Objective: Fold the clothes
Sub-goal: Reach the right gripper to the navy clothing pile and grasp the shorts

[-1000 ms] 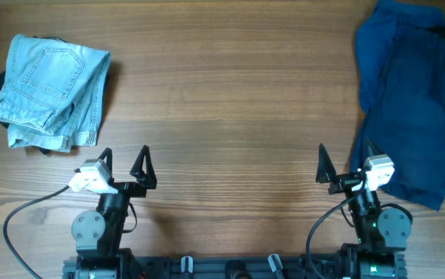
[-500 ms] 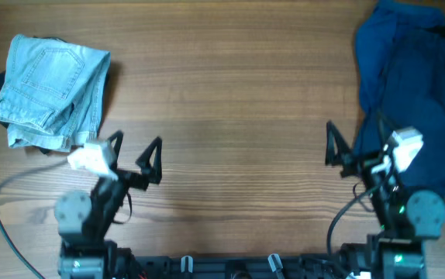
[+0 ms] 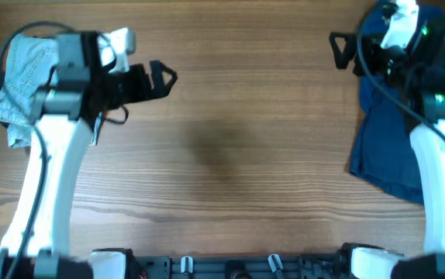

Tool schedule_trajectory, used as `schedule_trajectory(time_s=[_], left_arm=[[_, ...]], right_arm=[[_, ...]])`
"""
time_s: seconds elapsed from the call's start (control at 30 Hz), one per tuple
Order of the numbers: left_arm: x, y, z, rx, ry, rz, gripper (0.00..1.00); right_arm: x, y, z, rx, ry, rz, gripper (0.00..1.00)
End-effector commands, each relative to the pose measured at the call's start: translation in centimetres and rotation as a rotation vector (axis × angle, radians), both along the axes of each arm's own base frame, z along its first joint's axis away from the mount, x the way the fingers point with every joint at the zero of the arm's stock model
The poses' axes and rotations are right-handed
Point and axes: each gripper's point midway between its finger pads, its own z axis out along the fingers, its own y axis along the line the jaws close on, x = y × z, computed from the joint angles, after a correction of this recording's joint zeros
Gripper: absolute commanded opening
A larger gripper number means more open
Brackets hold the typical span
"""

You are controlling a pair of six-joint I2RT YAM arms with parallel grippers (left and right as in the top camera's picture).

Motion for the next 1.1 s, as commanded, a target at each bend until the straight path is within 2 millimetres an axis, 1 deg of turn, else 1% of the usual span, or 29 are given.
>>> schedule_trajectory(time_s=[0.0, 0.03, 0.07, 0.1, 0.13, 0.2, 0.27, 0.37, 0.43, 0.5, 0.53, 0.57, 0.6, 0.63, 0.73, 0.77, 0.8, 0.87, 0.9, 0.93, 0.97, 1.0, 1.03, 1.07], left_arm=[[1.5, -2.0, -1.6, 0.019, 0.008, -0.093, 1.00], [1.5, -2.3, -2.1, 0.019, 0.020, -0.100, 1.00], [1.5, -2.6, -2.5, 0.020, 0.033, -0.106, 1.00], [1.5, -2.8, -2.6, 0.014, 0.041, -0.102, 1.00], [1.5, -2.9, -2.5, 0.004, 0.047, -0.092, 1.00], [1.5, -3.1, -2.5, -0.007, 0.054, -0.080, 1.00], [1.5, -3.1, -2.5, -0.007, 0.056, -0.080, 1.00], [1.5, -3.1, -2.5, -0.007, 0.056, -0.080, 1.00], [1.5, -3.2, -2.5, -0.007, 0.056, -0.082, 1.00], [1.5, -3.2, -2.5, -0.007, 0.056, -0.081, 1.00], [1.5, -3.2, -2.5, -0.007, 0.056, -0.081, 1.00], [1.5, -3.2, -2.5, -0.007, 0.056, -0.082, 1.00], [1.5, -3.2, -2.5, -0.007, 0.057, -0.081, 1.00], [1.4, -3.1, -2.6, -0.006, 0.063, -0.081, 1.00], [1.2, -3.1, -2.7, -0.005, 0.073, -0.081, 1.00], [1.1, -3.1, -2.7, -0.005, 0.075, -0.081, 1.00], [1.1, -3.1, -2.8, -0.005, 0.075, -0.081, 1.00], [1.1, -3.1, -2.8, -0.005, 0.075, -0.081, 1.00], [1.1, -3.1, -2.7, -0.005, 0.075, -0.081, 1.00], [1.1, -3.1, -2.7, -0.005, 0.075, -0.081, 1.00], [1.1, -3.1, -2.7, -0.005, 0.075, -0.081, 1.00], [1.1, -3.1, -2.7, -0.005, 0.075, -0.081, 1.00], [1.1, -3.1, -2.8, -0.005, 0.075, -0.081, 1.00], [1.1, -3.1, -2.8, -0.005, 0.075, -0.081, 1.00]], right_arm=[[1.9, -2.6, -1.4, -0.068, 0.017, -0.089, 1.00], [2.3, -4.2, -2.2, -0.079, 0.037, -0.156, 1.00], [2.7, -6.8, -3.3, -0.075, 0.072, -0.279, 1.00], [2.9, -8.7, -4.1, -0.069, 0.093, -0.360, 1.00], [2.9, -11.7, -5.5, -0.049, 0.127, -0.485, 1.00], [2.7, -15.5, -7.5, -0.012, 0.169, -0.600, 1.00], [2.4, -18.5, -9.5, 0.011, 0.203, -0.662, 1.00], [1.9, -22.9, -12.6, 0.024, 0.234, -0.663, 1.00], [1.5, -25.2, -14.1, 0.026, 0.236, -0.653, 0.99], [1.1, -27.2, -15.2, 0.075, 0.221, -0.647, 0.99], [1.0, -28.0, -15.5, 0.076, 0.211, -0.636, 0.96], [0.8, -28.7, -16.0, 0.069, 0.212, -0.640, 0.88], [0.6, -29.1, -16.5, 0.056, 0.216, -0.639, 0.84], [0.4, -29.7, -17.6, 0.045, 0.230, -0.638, 0.80], [-0.1, -30.7, -20.3, 0.044, 0.282, -0.671, 0.70], [-0.2, -30.9, -21.0, 0.042, 0.295, -0.680, 0.64], [-0.3, -31.0, -21.7, 0.043, 0.307, -0.684, 0.51], [-0.6, -31.4, -22.0, 0.035, 0.316, -0.701, 0.35], [-0.8, -31.8, -22.1, 0.017, 0.323, -0.722, 0.24], [-1.2, -32.4, -22.3, -0.008, 0.338, -0.757, 0.05], [-1.4, -32.5, -22.4, -0.013, 0.347, -0.768, 0.04], [-1.5, -32.5, -22.1, 0.000, 0.343, -0.778, 0.04], [-1.4, -32.5, -21.5, 0.020, 0.330, -0.792, 0.04], [-1.1, -32.3, -20.3, 0.044, 0.302, -0.791, 0.04]])
